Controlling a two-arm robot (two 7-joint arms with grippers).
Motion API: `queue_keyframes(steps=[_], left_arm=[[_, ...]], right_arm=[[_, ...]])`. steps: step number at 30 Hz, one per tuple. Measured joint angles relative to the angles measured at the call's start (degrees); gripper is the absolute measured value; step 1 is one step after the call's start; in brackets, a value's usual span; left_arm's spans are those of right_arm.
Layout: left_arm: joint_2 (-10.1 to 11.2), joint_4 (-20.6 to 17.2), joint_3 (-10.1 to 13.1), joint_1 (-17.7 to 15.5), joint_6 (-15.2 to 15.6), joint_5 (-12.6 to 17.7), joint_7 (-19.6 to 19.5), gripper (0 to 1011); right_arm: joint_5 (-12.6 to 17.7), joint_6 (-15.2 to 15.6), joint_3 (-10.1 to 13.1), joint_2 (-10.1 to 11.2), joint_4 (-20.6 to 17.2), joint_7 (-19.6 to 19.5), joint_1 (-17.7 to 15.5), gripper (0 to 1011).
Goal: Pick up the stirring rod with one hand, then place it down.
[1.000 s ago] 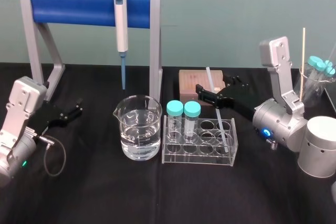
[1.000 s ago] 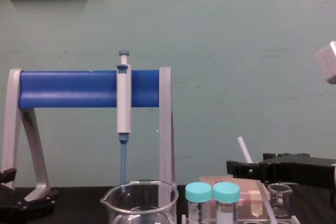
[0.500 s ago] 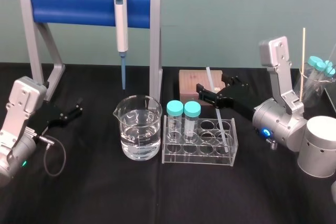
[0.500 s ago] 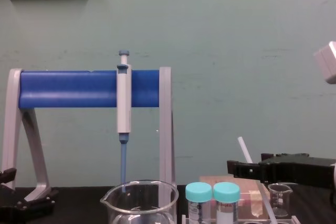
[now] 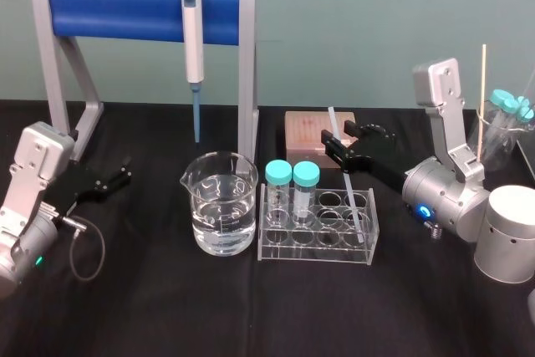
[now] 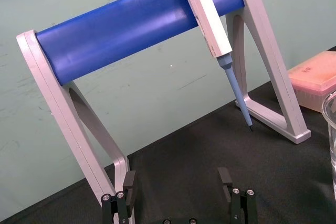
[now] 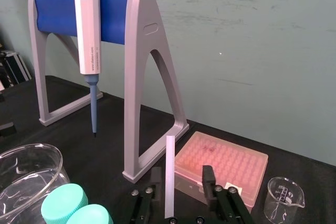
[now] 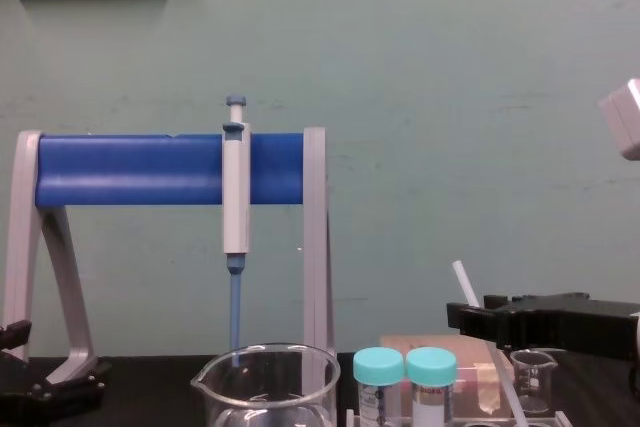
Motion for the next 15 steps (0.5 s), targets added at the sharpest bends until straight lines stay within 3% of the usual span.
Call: queue_keyframes(steps=[11, 15], left_arm=[[0.0, 0.0, 0.0, 0.0, 0.0, 0.0, 0.0, 1000], [0.0, 0.0, 0.0, 0.0, 0.0, 0.0, 0.0, 1000]], right_arm=[[0.0, 0.0, 0.0, 0.0, 0.0, 0.0, 0.0, 162], [0.1, 0.0, 0.0, 0.0, 0.0, 0.0, 0.0, 75]])
